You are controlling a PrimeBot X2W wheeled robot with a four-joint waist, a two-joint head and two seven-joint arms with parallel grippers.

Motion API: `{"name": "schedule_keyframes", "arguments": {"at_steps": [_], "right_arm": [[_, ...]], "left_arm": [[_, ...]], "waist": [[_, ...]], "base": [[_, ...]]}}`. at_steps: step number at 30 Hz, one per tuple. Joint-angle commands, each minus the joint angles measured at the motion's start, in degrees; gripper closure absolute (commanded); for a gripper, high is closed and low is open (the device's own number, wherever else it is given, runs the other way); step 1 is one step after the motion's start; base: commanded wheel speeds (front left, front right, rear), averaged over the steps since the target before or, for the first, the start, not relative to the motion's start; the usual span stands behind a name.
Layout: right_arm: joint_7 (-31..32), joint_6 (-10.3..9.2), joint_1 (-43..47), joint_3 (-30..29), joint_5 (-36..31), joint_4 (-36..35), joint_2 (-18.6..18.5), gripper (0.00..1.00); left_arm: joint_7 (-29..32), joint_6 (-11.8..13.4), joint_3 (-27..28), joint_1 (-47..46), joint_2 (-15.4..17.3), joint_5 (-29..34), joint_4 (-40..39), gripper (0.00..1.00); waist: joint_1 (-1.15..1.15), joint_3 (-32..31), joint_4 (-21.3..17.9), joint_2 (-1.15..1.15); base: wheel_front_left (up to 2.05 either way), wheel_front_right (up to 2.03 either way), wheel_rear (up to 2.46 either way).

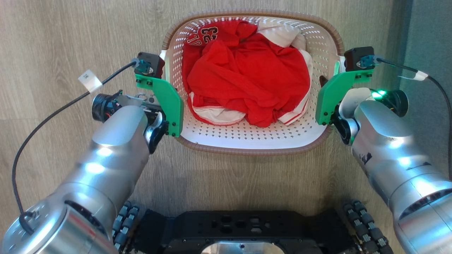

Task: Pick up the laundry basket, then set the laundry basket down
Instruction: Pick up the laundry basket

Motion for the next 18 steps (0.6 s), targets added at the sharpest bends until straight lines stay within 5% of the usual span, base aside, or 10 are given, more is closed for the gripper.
{"name": "schedule_keyframes", "arguments": {"at_steps": [1, 9, 18], "right_arm": [[-0.5, 0.41, 2.2, 1.7, 0.0, -0.1, 0.8, 1.0], [1.3, 0.41, 2.0, 3.6, -1.6, 0.6, 0.8, 1.0], [11.6, 0.41, 3.5, 5.8, -3.3, 0.8, -0.1, 1.0]], "left_arm": [[0.2, -0.1, -0.7, 0.3, 1.4, -0.2, -0.1, 1.0], [3.9, -1.8, -4.0, 1.0, 1.4, -3.3, -0.7, 1.0], [7.6, -2.5, -8.7, 1.3, 1.4, -4.7, -2.0, 1.0]], "waist": [[0.0, 0.0, 0.1, 0.0], [0.0, -1.8, 0.2, 0.0], [0.0, -7.4, 1.6, 0.0]], "base": [[0.0, 0.0, 0.0], [0.0, 0.0, 0.0], [0.0, 0.0, 0.0]]}}
